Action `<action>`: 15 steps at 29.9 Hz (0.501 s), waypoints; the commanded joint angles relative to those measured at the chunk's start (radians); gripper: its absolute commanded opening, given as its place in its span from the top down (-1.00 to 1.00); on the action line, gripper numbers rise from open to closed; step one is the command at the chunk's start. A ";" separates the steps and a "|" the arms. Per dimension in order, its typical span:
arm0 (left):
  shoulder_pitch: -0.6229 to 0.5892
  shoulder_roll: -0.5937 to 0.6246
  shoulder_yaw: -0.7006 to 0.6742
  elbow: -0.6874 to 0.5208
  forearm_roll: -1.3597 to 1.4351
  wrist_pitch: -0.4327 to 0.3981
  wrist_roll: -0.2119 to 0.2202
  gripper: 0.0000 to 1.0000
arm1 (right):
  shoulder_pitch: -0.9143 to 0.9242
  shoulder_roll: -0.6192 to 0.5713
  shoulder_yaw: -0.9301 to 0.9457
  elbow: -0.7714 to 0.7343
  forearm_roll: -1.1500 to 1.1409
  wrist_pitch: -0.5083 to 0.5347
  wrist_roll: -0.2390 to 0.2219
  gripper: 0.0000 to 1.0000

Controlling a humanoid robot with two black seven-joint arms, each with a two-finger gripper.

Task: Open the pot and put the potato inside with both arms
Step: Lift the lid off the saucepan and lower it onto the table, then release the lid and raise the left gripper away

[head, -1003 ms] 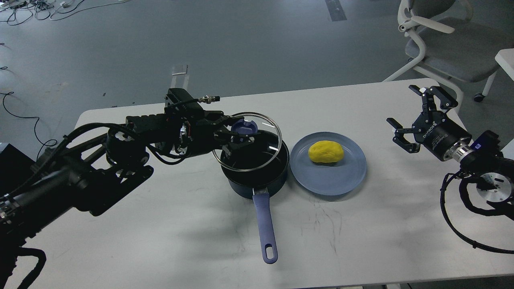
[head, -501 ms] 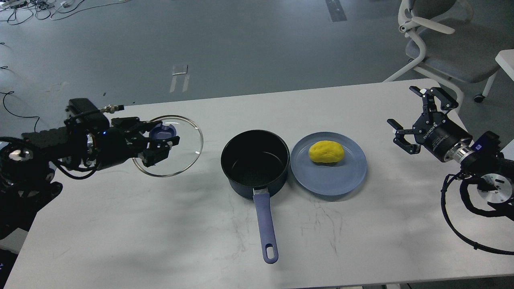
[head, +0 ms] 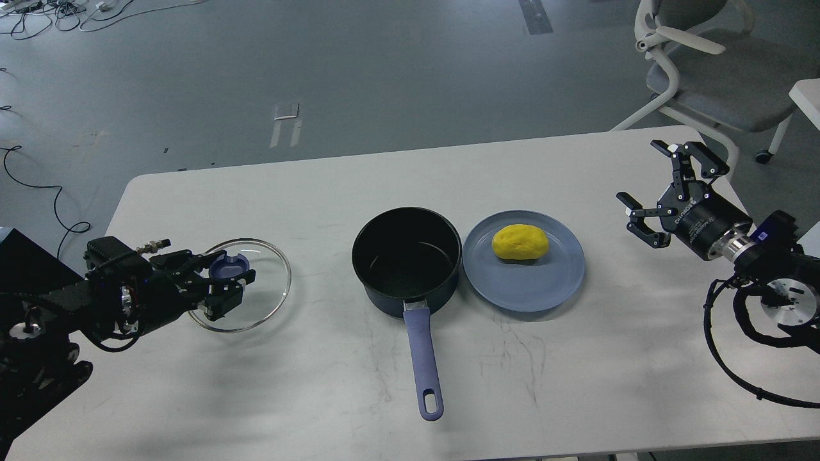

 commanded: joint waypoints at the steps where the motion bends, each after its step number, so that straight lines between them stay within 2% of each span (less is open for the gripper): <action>1: 0.013 -0.024 0.003 0.022 -0.004 0.002 0.000 0.34 | 0.000 0.000 0.000 0.000 -0.011 0.000 0.000 -1.00; 11: 0.033 -0.067 0.003 0.056 -0.016 0.003 0.000 0.16 | -0.006 0.000 0.000 0.003 -0.011 0.000 0.000 -1.00; 15: 0.036 -0.081 0.004 0.074 -0.035 0.003 0.000 -0.18 | -0.006 0.000 0.000 0.002 -0.011 0.000 0.000 -1.00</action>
